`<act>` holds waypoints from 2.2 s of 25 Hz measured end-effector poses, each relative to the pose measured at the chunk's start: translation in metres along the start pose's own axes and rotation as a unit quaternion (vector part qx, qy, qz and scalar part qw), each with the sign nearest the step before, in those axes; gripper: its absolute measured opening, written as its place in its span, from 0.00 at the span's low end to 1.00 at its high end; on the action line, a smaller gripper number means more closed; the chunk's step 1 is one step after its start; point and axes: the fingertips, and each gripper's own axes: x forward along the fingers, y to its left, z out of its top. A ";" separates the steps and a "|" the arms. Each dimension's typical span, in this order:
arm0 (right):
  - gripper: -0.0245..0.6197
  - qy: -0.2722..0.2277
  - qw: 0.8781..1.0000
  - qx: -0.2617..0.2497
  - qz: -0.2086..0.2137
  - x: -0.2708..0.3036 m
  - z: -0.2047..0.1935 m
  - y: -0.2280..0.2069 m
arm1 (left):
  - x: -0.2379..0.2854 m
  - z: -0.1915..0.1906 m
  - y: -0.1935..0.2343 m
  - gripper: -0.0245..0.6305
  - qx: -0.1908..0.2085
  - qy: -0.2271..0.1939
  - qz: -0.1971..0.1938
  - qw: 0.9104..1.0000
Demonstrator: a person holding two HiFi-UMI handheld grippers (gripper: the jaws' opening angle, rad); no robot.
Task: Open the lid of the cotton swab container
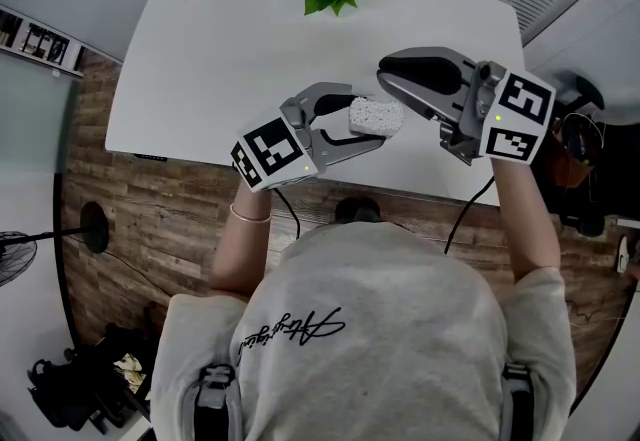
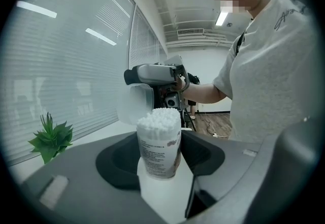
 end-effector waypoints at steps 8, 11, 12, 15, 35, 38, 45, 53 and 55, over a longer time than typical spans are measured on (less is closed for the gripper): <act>0.11 0.002 1.000 -0.003 -0.017 -0.004 -0.001 -0.009 | 0.000 0.003 -0.004 0.39 0.000 -0.017 -0.008 1.000; 0.11 -0.001 1.000 -0.001 -0.019 -0.004 -0.001 -0.011 | 0.000 0.003 -0.004 0.37 -0.005 -0.029 -0.011 0.999; 0.11 -0.002 1.000 0.000 -0.020 -0.004 -0.001 -0.012 | 0.001 0.003 -0.005 0.37 -0.007 -0.033 -0.013 0.999; 0.11 -0.001 1.000 0.004 -0.028 -0.004 -0.002 -0.015 | 0.002 0.004 -0.006 0.36 -0.008 -0.043 -0.016 0.999; 0.16 -0.015 0.999 0.012 -0.049 -0.008 -0.003 -0.021 | 0.006 -0.004 -0.001 0.34 -0.043 -0.092 -0.029 0.994; 0.16 -0.017 0.998 -0.005 -0.059 -0.013 -0.002 -0.019 | 0.006 -0.004 0.004 0.34 -0.041 -0.094 -0.022 0.994; 0.16 -0.031 0.989 -0.056 -0.136 -0.035 -0.006 -0.019 | -0.001 -0.008 0.016 0.33 -0.041 -0.095 0.014 0.995; 0.15 -0.096 0.974 -0.021 -0.207 -0.065 -0.012 -0.025 | -0.019 0.000 0.035 0.33 -0.032 -0.114 0.086 0.989; 0.15 -0.103 0.970 -0.015 -0.220 -0.070 -0.015 -0.027 | -0.023 0.001 0.038 0.33 -0.031 -0.115 0.105 0.987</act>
